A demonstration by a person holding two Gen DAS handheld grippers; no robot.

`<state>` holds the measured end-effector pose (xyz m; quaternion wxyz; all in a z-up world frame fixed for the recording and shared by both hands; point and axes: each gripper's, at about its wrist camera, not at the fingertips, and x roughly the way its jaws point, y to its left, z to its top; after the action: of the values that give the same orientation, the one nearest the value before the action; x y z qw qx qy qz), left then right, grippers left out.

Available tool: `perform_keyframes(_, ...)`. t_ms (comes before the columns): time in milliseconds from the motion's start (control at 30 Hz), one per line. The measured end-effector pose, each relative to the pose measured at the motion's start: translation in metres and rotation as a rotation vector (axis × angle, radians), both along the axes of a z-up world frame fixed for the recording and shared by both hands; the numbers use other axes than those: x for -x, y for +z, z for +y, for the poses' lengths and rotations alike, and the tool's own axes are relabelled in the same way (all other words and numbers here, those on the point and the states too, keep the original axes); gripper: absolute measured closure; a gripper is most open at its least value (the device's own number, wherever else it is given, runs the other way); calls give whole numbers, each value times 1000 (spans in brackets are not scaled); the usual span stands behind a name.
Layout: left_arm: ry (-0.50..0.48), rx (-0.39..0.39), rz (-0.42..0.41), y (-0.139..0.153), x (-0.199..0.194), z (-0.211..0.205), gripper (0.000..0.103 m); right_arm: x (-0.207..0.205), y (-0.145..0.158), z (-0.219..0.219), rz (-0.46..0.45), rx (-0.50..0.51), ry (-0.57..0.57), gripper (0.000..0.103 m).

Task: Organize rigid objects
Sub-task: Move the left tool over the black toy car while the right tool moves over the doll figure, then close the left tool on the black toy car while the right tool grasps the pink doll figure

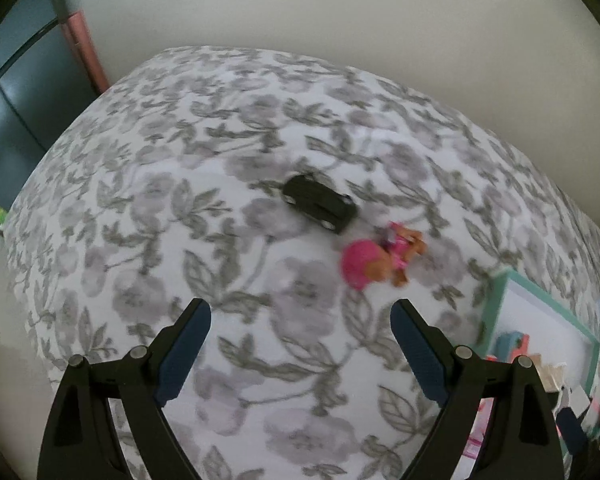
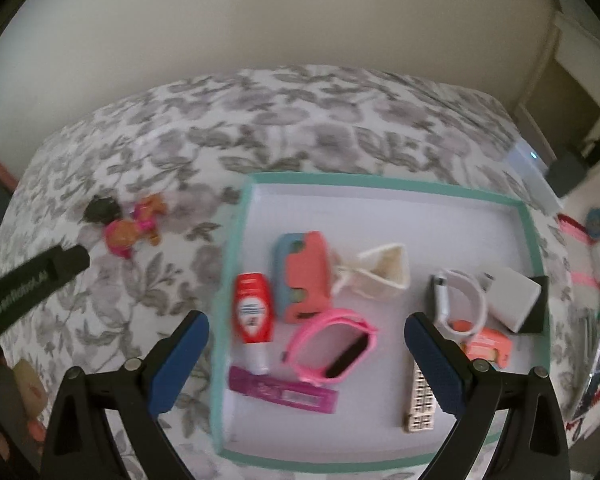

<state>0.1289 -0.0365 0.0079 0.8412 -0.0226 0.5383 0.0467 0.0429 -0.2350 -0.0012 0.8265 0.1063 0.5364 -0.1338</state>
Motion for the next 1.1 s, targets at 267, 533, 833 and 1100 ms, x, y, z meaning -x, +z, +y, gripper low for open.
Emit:
perform_keyframes(267,71,0,-3,-7,-9,41,11,-10,-2,23,-23,-30,47,3)
perform_keyframes(533,84,46,4,-21,-30,62,11,-31,0,43,-75,-49,104,3)
perform_keyframes(833,5,77,11,-35,-63,61,11,-74,-17,66,-58,-55,176,3)
perform_keyframes(1100,-55,144,11,-44,-85,56,11,-106,-43,84,-29,-59,232,3)
